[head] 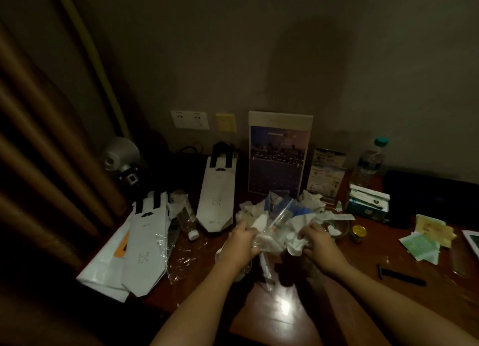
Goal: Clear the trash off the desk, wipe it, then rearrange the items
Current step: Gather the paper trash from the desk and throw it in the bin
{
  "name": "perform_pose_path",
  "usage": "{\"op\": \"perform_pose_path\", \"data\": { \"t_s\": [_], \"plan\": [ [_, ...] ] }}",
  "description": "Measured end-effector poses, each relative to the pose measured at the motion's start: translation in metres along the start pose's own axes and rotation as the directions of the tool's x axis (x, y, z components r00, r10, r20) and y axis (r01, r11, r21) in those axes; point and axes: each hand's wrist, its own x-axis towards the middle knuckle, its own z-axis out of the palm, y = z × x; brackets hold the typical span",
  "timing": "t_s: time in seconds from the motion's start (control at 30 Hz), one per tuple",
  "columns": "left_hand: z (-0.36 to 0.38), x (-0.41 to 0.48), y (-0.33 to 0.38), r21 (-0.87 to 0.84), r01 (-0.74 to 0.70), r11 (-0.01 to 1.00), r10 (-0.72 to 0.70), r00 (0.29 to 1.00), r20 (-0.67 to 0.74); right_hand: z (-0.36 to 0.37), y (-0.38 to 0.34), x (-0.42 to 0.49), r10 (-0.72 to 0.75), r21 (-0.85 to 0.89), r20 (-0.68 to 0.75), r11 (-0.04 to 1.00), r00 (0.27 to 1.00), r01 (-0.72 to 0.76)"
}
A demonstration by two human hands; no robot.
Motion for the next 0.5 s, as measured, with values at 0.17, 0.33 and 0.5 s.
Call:
{"op": "perform_pose_path", "data": {
  "t_s": [0.17, 0.33, 0.5],
  "plan": [
    [-0.007, -0.009, 0.025, -0.013, -0.1, 0.995, 0.099, 0.994, -0.038, -0.023, -0.002, -0.038, 0.075, -0.025, -0.09, 0.997, 0.993, -0.078],
    [0.003, -0.033, 0.061, -0.078, -0.244, 0.967, 0.242, 0.97, -0.03, -0.037, -0.004, -0.1, 0.184, -0.009, -0.143, 0.982, 0.972, -0.187],
    [0.025, -0.06, 0.097, -0.107, -0.341, 0.934, 0.345, 0.939, 0.013, -0.047, -0.003, -0.165, 0.278, -0.008, -0.19, 0.959, 0.942, -0.285]
  ]
}}
